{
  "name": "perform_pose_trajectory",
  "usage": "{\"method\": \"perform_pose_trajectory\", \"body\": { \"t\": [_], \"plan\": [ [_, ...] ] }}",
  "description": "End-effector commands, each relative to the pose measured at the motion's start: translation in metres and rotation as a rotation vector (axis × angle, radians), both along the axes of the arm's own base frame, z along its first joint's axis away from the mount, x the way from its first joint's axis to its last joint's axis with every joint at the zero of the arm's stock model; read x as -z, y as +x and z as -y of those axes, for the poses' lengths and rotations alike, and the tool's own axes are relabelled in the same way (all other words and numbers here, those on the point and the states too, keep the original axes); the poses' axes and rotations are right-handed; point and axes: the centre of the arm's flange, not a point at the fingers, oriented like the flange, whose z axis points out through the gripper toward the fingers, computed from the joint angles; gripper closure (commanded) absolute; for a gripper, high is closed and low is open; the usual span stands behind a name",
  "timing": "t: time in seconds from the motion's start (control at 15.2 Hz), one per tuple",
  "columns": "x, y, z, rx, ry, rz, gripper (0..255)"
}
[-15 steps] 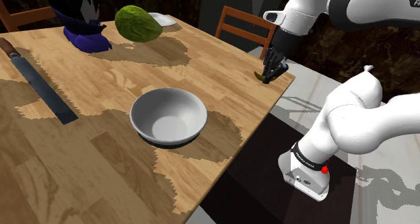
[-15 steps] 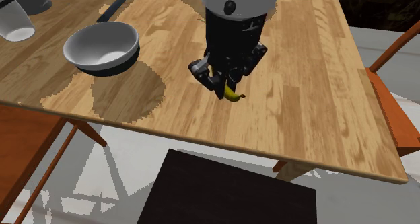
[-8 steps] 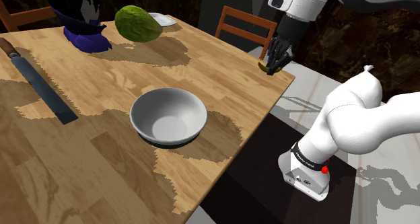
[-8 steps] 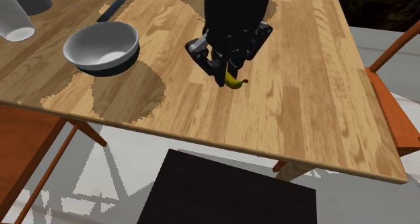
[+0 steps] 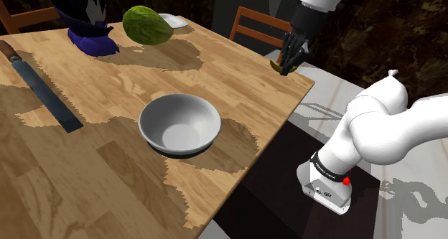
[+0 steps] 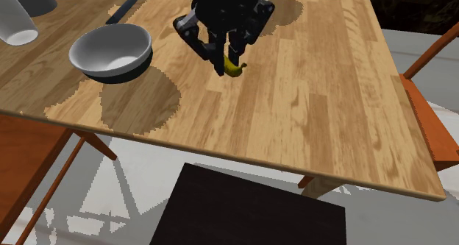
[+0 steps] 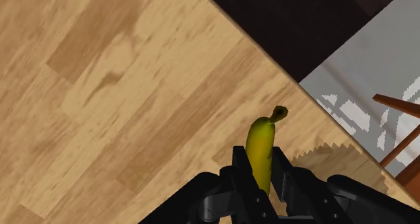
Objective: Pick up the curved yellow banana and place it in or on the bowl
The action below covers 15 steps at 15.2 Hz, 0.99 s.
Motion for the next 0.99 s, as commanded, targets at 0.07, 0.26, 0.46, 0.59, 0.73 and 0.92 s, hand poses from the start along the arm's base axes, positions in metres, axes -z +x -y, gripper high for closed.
{"method": "perform_pose_trajectory", "body": {
  "t": [0.07,0.26,0.46,0.59,0.73,0.92],
  "plan": [
    [0.0,0.01,-0.038,0.0,0.001,0.0,255],
    [0.001,0.02,-0.076,0.0,0.001,0.0,255],
    [0.002,0.03,-0.114,0.0,0.001,0.0,255],
    [0.003,0.036,-0.14,0.0,0.001,0.0,255],
    [0.004,0.043,-0.166,0.0,0.001,0.0,255],
    [0.005,0.053,-0.204,0.0,0.001,0.0,255]
  ]
}}
